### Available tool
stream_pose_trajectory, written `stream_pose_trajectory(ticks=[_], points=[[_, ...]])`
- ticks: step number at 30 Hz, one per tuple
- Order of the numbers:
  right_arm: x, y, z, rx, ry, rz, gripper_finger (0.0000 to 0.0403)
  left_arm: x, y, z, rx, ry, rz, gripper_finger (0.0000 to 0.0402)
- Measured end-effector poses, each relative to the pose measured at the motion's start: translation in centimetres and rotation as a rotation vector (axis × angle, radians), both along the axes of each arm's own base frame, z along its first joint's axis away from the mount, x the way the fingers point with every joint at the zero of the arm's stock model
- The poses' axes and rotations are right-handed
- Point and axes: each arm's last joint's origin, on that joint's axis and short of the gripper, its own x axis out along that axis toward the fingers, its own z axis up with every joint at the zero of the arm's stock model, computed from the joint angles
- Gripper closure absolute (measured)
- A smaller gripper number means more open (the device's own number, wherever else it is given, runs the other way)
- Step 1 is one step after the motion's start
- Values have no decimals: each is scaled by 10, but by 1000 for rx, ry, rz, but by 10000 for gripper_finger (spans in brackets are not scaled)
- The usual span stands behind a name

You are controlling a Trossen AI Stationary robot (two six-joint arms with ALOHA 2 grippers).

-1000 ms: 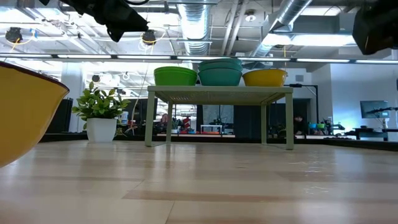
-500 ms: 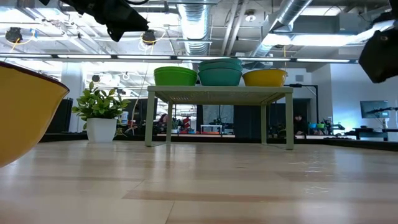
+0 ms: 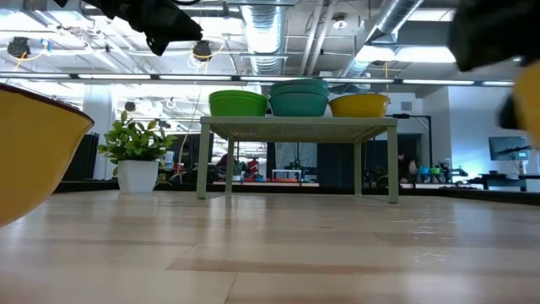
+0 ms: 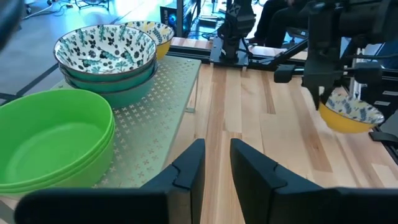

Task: Pick & Place Mini bowls
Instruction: Stack the right yellow bowl on top of the yellow bowl on the shelf

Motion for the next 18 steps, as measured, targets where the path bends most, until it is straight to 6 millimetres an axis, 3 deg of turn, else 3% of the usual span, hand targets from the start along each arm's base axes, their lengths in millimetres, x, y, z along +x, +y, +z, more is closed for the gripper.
stream_pose_trajectory(ticks=[10, 18], points=[[41, -25, 37, -289, -292, -47, 393, 0, 0, 1, 0, -6, 0, 325], [60, -55, 83, -387, -245, -140, 387, 0, 0, 0, 0, -6, 0, 325]])
